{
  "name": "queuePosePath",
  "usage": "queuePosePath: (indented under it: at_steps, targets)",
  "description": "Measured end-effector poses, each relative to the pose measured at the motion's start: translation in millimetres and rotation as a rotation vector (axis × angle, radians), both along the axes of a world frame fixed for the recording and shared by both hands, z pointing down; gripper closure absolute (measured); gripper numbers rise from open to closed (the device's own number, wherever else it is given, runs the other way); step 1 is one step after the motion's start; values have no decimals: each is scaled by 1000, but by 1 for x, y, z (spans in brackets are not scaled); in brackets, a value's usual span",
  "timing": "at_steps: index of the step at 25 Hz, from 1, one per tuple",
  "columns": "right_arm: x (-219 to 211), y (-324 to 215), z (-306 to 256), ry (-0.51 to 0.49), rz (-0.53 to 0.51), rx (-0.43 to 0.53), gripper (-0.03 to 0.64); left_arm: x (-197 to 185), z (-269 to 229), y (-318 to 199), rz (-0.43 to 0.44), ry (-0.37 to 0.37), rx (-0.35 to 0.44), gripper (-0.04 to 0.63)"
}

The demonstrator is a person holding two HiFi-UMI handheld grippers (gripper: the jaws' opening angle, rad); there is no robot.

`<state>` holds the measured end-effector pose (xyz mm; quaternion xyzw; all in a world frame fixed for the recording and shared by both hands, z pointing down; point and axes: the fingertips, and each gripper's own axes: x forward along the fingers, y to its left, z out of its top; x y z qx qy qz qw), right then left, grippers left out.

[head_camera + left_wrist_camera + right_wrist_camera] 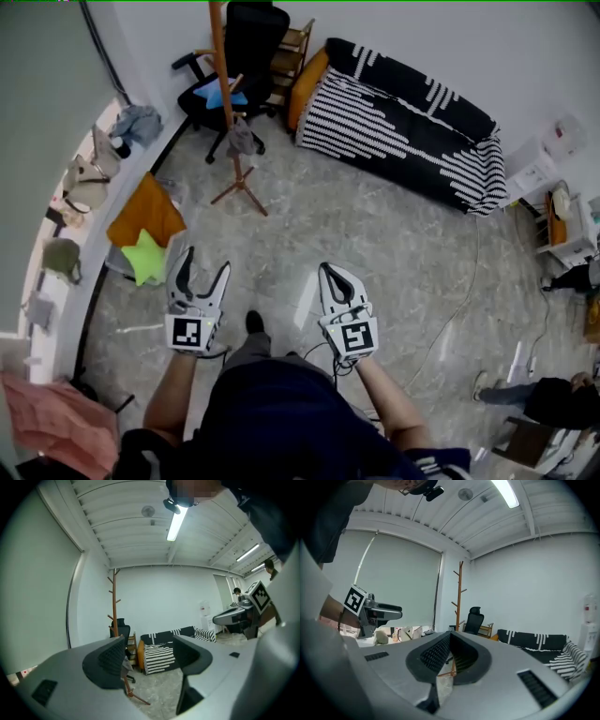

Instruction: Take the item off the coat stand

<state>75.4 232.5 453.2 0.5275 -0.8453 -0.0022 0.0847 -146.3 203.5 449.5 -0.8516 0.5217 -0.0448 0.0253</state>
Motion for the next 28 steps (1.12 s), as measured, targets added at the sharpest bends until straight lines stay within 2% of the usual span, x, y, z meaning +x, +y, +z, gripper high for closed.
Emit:
queuePosePath:
  at_steps: [4,10,21,28]
  targets:
    - [-16,-50,-4,-2,14,0,598,-11,-2,-50,18,-1,-4,281]
    - [-24,-118,-2,15,-13,-3,597,-8,3,-122,24,-6,-14,282]
    - [10,-264,17,28,-145,-36,597,25,9,-274,-101,-20,-11,282]
    - [-3,-351,34,56,-170,-55,597,16,32,-370,-104,-29,-22,282]
